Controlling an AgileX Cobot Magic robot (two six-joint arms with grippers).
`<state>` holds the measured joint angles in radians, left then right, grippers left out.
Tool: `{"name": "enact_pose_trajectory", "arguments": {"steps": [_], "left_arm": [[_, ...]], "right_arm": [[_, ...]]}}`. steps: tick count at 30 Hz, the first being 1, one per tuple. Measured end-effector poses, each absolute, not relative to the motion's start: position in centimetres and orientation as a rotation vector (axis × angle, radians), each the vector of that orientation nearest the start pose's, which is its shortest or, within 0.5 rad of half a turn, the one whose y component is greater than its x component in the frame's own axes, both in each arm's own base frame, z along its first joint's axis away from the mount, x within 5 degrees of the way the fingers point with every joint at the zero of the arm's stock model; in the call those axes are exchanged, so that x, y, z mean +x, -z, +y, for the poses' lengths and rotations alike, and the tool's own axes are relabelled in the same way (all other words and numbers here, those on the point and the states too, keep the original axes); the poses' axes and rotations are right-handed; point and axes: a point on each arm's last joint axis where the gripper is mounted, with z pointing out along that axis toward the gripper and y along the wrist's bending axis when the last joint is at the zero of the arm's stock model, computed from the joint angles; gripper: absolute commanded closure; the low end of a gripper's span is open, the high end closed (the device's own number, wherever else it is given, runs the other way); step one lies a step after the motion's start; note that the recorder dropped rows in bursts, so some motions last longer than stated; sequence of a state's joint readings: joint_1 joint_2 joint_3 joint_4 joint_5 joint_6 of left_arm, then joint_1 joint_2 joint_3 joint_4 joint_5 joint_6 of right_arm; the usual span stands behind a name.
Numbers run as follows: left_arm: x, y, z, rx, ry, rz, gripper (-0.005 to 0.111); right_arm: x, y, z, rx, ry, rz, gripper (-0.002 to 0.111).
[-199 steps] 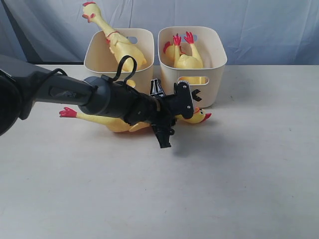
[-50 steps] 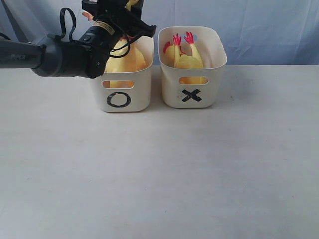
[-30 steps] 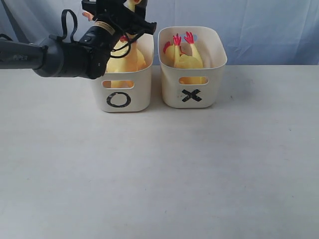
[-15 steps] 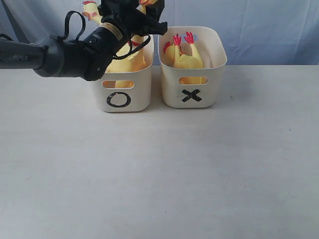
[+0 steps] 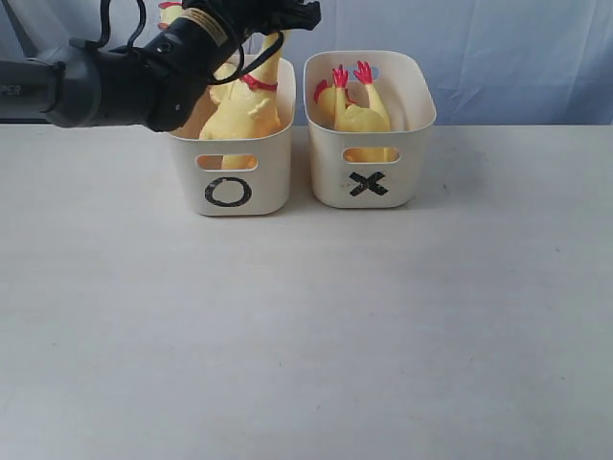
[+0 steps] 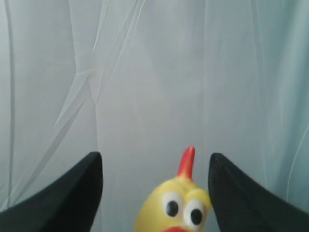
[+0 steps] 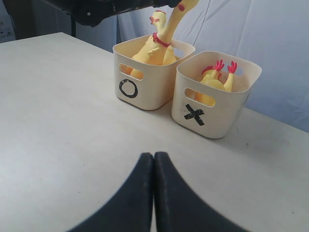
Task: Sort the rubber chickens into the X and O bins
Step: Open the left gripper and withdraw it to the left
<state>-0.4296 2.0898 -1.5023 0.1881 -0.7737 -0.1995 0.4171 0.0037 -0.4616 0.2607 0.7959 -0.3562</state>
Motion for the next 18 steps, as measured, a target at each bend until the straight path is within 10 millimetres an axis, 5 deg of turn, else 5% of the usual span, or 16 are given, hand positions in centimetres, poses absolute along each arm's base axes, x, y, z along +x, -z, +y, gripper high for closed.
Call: {"name": "enact_pose_trajectory", "arguments": {"steps": [18], "left_arm": [[43.1, -30.1, -21.3, 0.405, 0.471, 1.288, 0.049]], "right_arm": [[0.0, -29.1, 1.8, -0.652, -0.342, 1.692, 0.108]]}}
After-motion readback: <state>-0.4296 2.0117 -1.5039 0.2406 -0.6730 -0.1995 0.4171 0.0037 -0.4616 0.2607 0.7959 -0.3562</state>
